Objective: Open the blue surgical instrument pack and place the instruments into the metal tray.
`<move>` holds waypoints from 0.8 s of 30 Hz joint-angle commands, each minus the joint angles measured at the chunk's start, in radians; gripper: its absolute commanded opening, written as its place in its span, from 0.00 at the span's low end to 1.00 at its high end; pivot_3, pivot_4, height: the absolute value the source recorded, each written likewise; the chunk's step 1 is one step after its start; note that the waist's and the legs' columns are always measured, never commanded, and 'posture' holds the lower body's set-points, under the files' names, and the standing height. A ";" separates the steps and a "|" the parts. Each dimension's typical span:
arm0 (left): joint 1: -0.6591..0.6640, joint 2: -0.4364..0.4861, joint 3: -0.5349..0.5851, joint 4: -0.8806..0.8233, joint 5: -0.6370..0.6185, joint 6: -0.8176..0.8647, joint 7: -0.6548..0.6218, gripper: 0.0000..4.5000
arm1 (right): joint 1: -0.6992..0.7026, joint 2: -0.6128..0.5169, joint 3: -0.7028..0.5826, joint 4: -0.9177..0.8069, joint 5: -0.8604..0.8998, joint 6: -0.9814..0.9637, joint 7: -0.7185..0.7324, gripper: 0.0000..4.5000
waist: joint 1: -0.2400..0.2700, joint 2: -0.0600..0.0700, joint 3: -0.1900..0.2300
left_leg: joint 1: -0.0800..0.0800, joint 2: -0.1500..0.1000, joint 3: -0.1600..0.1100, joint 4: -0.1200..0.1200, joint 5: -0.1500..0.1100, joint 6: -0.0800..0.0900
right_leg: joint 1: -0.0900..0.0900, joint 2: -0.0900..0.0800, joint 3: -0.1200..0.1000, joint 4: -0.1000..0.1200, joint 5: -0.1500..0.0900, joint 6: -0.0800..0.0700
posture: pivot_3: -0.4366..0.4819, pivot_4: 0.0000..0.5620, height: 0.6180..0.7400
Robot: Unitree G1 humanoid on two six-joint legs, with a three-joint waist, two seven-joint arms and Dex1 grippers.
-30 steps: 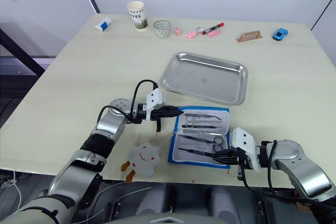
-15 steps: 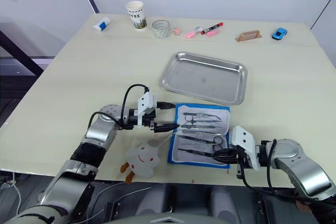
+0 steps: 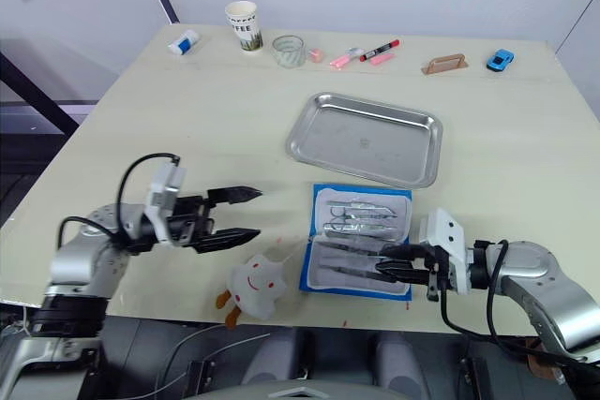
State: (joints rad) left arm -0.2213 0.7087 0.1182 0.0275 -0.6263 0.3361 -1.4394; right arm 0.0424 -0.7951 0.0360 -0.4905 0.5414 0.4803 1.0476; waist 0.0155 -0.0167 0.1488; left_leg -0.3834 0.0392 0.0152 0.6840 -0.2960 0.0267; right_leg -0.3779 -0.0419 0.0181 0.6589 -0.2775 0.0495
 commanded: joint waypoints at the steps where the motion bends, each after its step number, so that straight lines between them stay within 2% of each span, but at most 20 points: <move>1: 0.031 0.054 0.071 -0.074 -0.087 0.036 -0.060 1.00 | 0.022 -0.013 -0.073 -0.062 0.042 -0.011 -0.002 0.58 | 0.000 0.000 0.000 | 0.000 0.000 0.000 0.000 0.000 0.000 | 0.000 -0.001 0.000 0.000 0.000 0.000 | 0.48 0.27 1.00; 5: 0.061 0.091 0.101 -0.086 -0.096 0.030 -0.088 1.00 | 0.006 -0.004 -0.077 -0.045 0.023 -0.048 0.003 0.97 | -0.003 0.000 0.000 | 0.000 0.000 0.001 0.000 0.000 0.000 | 0.000 -0.001 0.000 -0.001 0.000 0.000 | 0.48 0.27 1.00; 10: 0.089 0.104 0.103 -0.117 -0.105 0.030 -0.090 1.00 | -0.068 0.055 -0.010 0.078 -0.070 -0.168 0.014 0.97 | -0.004 0.000 0.000 | 0.000 0.000 0.002 -0.001 0.000 0.000 | 0.000 -0.001 0.000 -0.001 0.000 0.000 | 0.48 0.27 1.00; 16: 0.086 0.071 0.065 -0.168 -0.099 0.011 -0.070 1.00 | -0.159 0.086 0.053 0.267 -0.157 -0.296 0.081 0.97 | -0.001 0.000 0.001 | 0.000 -0.001 0.002 -0.001 0.000 0.000 | 0.000 -0.001 0.001 -0.001 0.000 0.000 | 0.48 0.27 1.00; 24: 0.073 0.039 0.032 -0.167 -0.075 -0.002 -0.044 1.00 | -0.176 0.100 0.065 0.368 -0.198 -0.380 0.115 0.97 | -0.003 0.001 0.001 | 0.001 -0.001 0.002 -0.001 0.000 0.000 | 0.000 -0.001 0.001 -0.001 0.000 0.000 | 0.48 0.27 1.00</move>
State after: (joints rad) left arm -0.1368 0.7482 0.1457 -0.1099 -0.7027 0.3479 -1.4918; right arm -0.1233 -0.6993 0.1079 -0.1186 0.3442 0.1307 1.1519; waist 0.0126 -0.0162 0.1497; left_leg -0.3827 0.0386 0.0174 0.6830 -0.2960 0.0267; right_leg -0.3783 -0.0424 0.0189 0.6584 -0.2775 0.0494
